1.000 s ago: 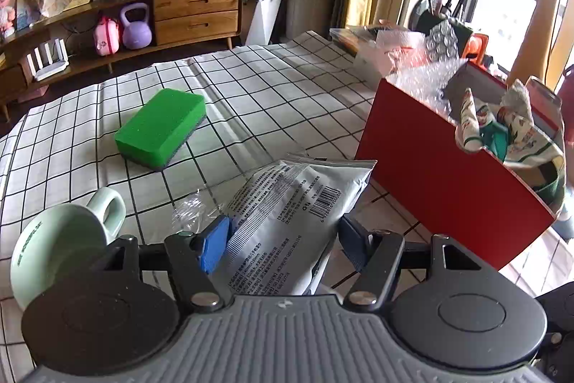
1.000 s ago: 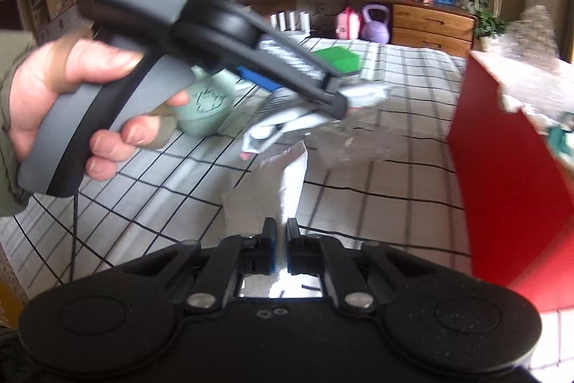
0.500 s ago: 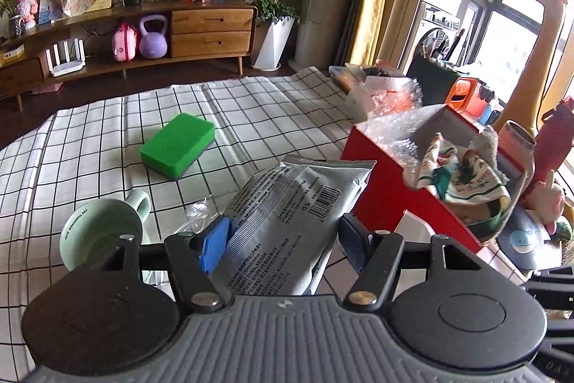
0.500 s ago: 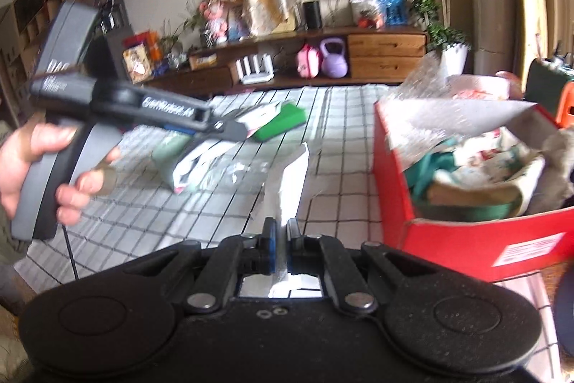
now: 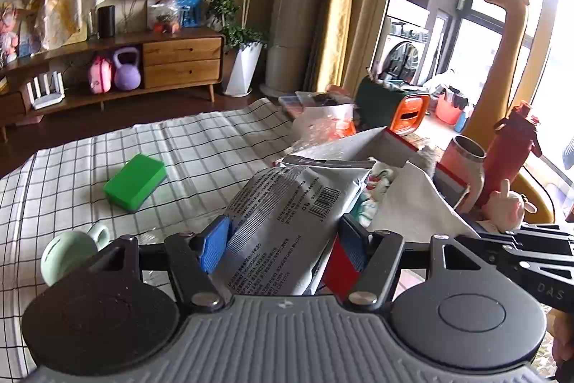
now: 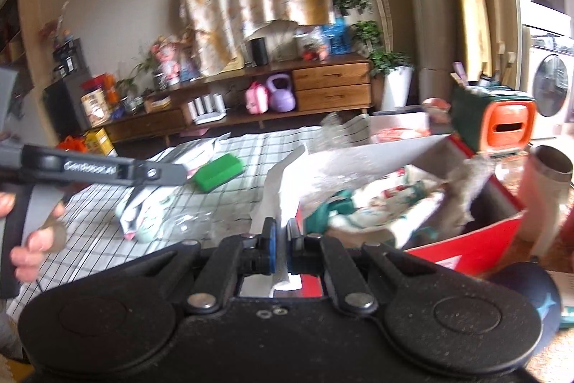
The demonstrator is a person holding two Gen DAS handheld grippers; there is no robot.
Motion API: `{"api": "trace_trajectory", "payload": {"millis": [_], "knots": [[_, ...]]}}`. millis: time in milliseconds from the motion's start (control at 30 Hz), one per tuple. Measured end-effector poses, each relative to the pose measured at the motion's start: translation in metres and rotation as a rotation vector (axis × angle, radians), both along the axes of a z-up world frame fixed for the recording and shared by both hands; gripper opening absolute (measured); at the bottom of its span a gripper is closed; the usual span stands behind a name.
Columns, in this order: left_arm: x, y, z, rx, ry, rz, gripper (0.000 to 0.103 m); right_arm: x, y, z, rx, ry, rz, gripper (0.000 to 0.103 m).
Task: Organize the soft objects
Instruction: 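Carry the napkin with right tool while left tool carries the packet into the red box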
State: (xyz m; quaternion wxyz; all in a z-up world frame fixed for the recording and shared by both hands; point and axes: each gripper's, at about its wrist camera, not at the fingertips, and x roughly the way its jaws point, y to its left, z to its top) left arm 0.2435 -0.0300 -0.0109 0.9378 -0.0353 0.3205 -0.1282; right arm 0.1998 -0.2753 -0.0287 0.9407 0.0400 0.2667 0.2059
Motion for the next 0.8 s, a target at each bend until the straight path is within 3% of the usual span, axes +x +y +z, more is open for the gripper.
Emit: {"api": "trace_trajectory", "payload": {"millis": [400,800], "knots": [[0.004,-0.082,0.02,0.025,-0.05,-0.118,0.066,0.026,-0.06,0.006,0.005,-0.003,-0.143,0.005],[0.031,-0.152,0.001,0.1,-0.043,-0.197,0.066,0.071,-0.102,-0.014,0.0,0.016,-0.246,0.006]]}}
